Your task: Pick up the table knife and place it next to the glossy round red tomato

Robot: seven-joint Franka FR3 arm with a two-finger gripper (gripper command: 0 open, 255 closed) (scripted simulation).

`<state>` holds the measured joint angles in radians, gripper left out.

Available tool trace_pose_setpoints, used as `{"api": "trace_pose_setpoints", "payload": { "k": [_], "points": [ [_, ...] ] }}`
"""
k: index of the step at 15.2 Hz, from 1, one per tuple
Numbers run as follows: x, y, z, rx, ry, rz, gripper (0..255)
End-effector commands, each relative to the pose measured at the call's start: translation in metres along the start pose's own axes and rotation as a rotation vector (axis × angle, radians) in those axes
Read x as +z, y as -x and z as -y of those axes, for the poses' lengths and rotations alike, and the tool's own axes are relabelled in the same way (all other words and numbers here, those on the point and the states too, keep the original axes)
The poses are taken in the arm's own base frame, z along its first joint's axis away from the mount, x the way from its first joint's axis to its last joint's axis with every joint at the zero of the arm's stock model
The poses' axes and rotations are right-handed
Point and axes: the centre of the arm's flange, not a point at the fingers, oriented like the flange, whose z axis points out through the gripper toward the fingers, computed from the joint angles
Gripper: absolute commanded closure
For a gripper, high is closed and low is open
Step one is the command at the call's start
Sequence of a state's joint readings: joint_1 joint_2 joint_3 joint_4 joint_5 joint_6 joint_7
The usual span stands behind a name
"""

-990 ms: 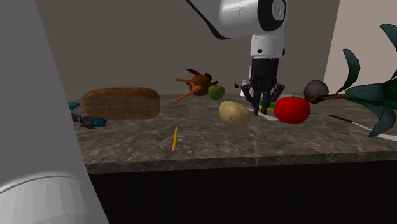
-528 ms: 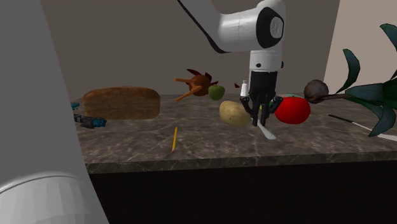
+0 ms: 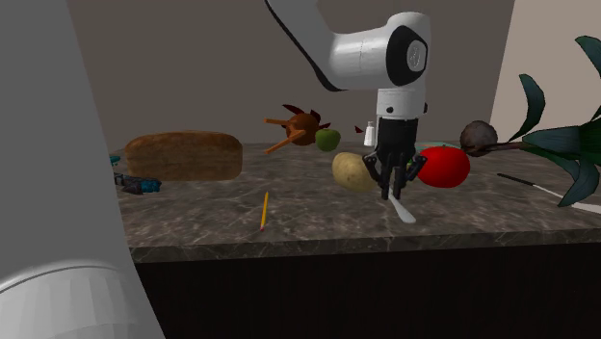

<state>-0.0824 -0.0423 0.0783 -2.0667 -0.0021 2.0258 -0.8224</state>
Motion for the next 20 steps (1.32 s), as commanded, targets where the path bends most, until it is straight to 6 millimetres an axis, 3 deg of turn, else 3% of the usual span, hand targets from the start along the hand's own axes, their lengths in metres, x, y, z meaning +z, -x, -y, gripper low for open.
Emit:
{"api": "trace_pose_setpoints", "payload": {
  "k": [1, 2, 3, 8, 12, 20],
  "points": [
    [0.000, 0.000, 0.000, 0.000, 0.000, 0.000, 255],
    [0.000, 0.000, 0.000, 0.000, 0.000, 0.000, 255],
    [0.000, 0.000, 0.000, 0.000, 0.000, 0.000, 0],
    [0.000, 0.000, 0.000, 0.000, 0.000, 0.000, 0],
    [-0.050, 0.000, 0.000, 0.000, 0.000, 0.000, 0],
    [-0.050, 0.000, 0.000, 0.000, 0.000, 0.000, 0]
  ]
}}
